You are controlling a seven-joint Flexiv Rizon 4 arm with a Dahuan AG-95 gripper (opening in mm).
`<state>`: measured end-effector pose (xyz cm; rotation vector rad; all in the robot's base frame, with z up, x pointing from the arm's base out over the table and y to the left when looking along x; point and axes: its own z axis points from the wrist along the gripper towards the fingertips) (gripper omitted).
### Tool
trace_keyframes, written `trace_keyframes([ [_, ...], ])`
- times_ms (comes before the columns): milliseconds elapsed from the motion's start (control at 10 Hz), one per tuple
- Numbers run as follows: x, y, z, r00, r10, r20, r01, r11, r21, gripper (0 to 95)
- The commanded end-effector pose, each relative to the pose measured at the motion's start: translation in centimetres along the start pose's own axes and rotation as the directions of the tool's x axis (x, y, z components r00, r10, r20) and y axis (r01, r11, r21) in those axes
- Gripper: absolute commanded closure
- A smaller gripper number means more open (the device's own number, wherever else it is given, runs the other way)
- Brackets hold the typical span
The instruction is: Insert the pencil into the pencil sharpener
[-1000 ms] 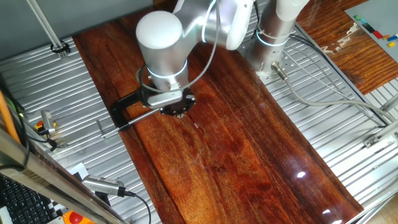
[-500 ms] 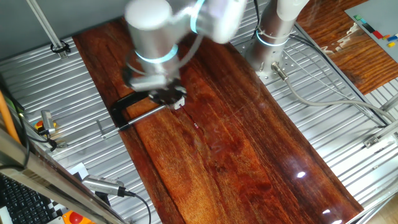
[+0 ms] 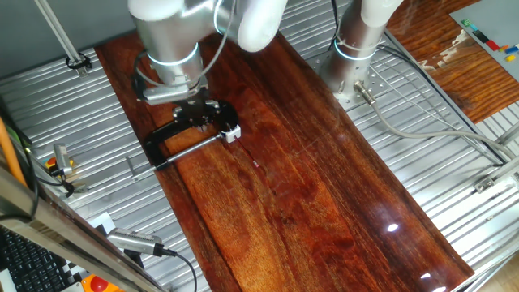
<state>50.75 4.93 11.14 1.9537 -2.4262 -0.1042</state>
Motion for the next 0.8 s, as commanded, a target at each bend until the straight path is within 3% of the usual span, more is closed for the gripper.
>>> trace_keyframes([
  [100,-0.9,0.6,0.3,0.984,0.178,-0.013,-0.177,0.984,0.02,95.0],
  [200,-0.9,0.6,0.3,0.985,0.174,-0.011,-0.174,0.985,0.02,95.0],
  [300,0.2,0.3,-0.1,0.988,0.157,-0.006,-0.157,0.988,0.016,95.0],
  [500,3.4,-0.6,-1.3,0.991,0.134,-0.006,-0.134,0.991,0.016,95.0],
  [600,5.7,-1.5,-1.8,0.993,0.12,-0.013,-0.12,0.993,0.018,95.0],
  [800,7.9,-1.8,-2.1,0.993,0.121,-0.002,-0.121,0.992,0.015,95.0],
])
